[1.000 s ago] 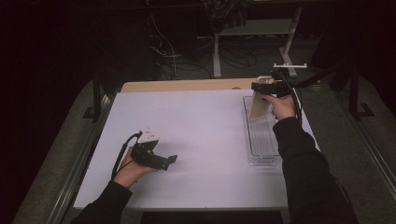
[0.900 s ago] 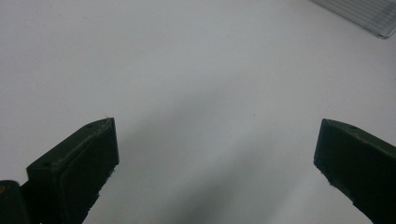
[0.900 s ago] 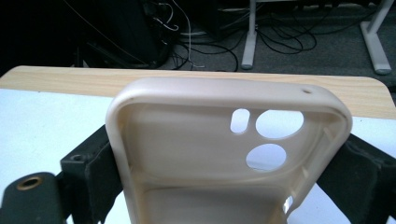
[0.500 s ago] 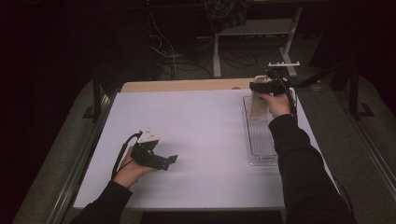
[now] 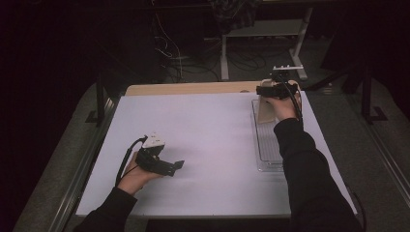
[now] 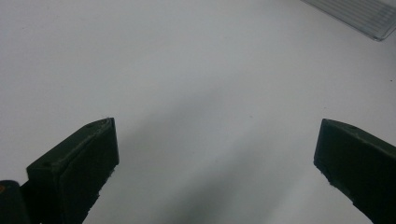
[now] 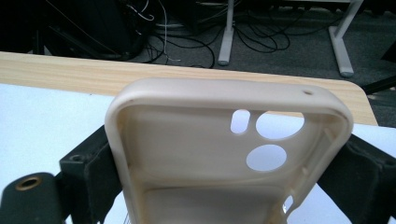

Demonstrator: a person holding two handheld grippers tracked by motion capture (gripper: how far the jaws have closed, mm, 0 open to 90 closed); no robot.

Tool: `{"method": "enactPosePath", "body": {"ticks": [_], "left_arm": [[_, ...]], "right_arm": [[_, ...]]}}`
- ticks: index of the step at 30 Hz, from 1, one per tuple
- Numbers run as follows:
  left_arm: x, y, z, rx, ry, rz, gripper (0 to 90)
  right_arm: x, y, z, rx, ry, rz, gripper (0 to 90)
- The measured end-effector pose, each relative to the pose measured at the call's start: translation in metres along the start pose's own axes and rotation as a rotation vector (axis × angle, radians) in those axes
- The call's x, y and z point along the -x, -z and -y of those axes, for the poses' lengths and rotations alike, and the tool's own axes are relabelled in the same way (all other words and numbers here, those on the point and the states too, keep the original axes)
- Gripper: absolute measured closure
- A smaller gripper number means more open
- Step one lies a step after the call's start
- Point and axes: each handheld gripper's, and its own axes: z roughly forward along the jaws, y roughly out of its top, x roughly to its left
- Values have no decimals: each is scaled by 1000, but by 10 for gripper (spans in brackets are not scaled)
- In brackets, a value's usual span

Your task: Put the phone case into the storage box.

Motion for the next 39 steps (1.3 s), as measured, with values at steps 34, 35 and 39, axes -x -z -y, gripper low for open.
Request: {"method": "enactPosePath", "body": {"ticks": [34, 35, 39], "left_arm": [[3, -1, -1, 3, 6, 15, 0], [3, -1, -1, 3, 5, 16, 0], [3, -2, -1, 2, 4, 17, 0]], "right_arm": [[-7, -31, -7, 6, 12, 74, 78], [-7, -31, -7, 4, 10, 76, 78], [-8, -34, -9, 3, 3, 83, 78]]}}
